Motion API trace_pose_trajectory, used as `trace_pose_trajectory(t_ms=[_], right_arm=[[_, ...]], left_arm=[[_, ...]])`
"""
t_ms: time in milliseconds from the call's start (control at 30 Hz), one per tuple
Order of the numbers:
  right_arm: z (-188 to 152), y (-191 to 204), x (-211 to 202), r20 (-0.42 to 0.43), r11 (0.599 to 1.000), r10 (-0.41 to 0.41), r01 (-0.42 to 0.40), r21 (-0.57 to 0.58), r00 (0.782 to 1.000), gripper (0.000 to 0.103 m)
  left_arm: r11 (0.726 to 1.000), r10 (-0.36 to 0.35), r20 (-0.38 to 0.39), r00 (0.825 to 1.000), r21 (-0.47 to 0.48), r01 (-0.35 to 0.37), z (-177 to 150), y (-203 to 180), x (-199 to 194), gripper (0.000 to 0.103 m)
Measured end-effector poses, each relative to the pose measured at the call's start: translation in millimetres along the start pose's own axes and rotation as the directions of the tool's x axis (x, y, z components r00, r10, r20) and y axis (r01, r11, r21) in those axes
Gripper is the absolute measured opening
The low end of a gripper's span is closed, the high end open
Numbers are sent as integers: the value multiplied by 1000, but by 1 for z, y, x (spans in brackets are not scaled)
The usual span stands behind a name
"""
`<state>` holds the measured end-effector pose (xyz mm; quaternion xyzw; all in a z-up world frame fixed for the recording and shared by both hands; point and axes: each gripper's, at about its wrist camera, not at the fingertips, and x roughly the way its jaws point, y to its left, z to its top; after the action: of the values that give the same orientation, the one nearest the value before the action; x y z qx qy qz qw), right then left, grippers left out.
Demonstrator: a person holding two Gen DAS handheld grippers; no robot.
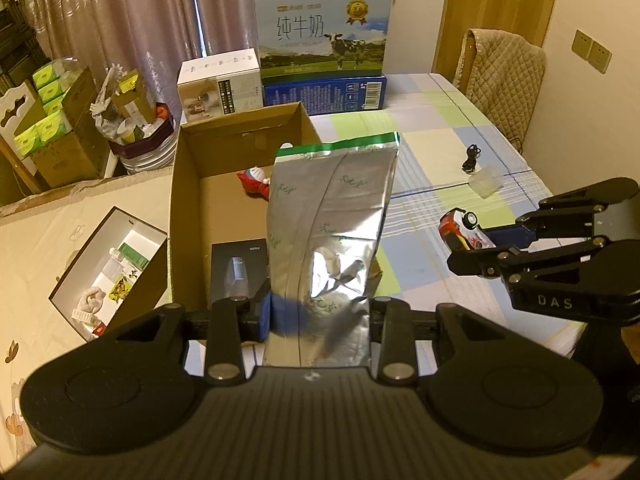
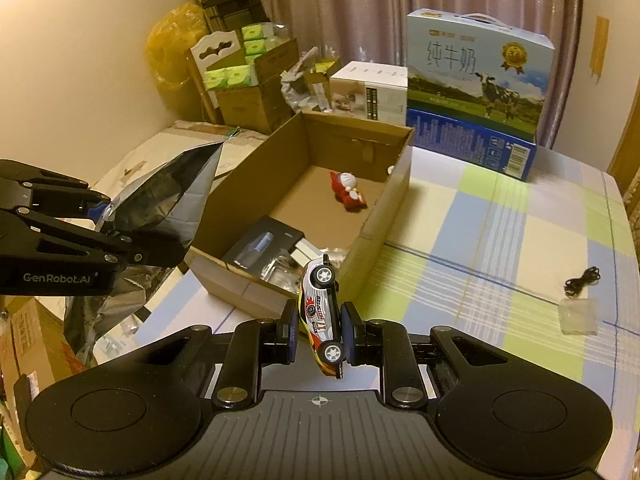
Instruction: Organize objects
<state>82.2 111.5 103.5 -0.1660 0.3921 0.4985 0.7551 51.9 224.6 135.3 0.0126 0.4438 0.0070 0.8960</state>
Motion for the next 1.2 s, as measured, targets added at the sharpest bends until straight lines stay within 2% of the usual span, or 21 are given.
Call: trace_pose_trajectory(t_ms=[433, 833, 1200], right_arm=[[18, 0, 20, 3, 999, 25, -25, 22, 1000, 19], [50, -11, 46, 15, 996, 55, -56, 67, 998, 19], [76, -28, 84, 21, 990, 68, -70, 121, 997, 19]], left_arm=[[1000, 11, -12, 1000, -27, -12, 9, 26, 13, 31], [999, 27, -9, 1000, -46, -27, 45, 59, 34, 31], [997, 33, -23, 999, -72, -35, 74, 90, 80, 31]])
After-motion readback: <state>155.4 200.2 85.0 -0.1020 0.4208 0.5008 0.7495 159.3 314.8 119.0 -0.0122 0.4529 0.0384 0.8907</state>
